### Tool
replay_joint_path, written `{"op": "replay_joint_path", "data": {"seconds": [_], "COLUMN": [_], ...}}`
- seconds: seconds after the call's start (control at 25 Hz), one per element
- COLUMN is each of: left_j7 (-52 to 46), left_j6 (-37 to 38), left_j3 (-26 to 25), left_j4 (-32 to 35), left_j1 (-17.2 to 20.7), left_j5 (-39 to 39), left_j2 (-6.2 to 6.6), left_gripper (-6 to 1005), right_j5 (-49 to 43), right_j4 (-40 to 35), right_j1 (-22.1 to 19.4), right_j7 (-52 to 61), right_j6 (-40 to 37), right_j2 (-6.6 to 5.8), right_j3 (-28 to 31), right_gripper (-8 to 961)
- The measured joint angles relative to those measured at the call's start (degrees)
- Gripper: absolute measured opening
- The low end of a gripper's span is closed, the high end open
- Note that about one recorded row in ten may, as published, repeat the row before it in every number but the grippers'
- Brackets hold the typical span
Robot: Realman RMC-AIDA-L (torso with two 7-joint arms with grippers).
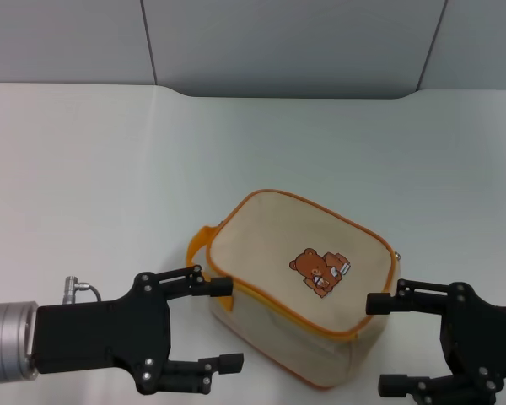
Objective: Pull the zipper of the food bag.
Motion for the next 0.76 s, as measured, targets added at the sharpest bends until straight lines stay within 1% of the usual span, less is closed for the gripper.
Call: {"op": "replay_joint_path", "data": {"seconds": [0.04, 0.32, 0.48, 0.76], "left_j7": [0.0, 0.0, 0.6, 1.3], "left_j6": [0.0, 0.0, 0.1, 0.0], "left_j3": [-0.1, -0.1, -0.1, -0.7], "left_j4": [0.0, -0.1, 0.0, 0.0], "left_j1": [0.2, 0.5, 0.9, 1.3], "left_j5": [0.0, 0.0, -0.2, -0.5], "left_j2": [0.04, 0.05, -0.16, -0.51], "left_gripper": [821, 821, 821, 821], "right_j5": [0.0, 0.0, 0.2, 0.3], "right_j4": [-0.2, -0.9, -0.9, -1.6], "right_j1": [0.1, 0.3, 0.1, -0.1], "right_j7": [0.0, 0.2, 0.2, -0.4], "right_j6": [0.0, -0.3, 0.0, 0.2], "right_j2": [0.08, 0.16, 0.21, 0.77], "right_j3": [-0.1, -0.1, 0.0, 0.2], "right_gripper": [838, 838, 838, 838]}}
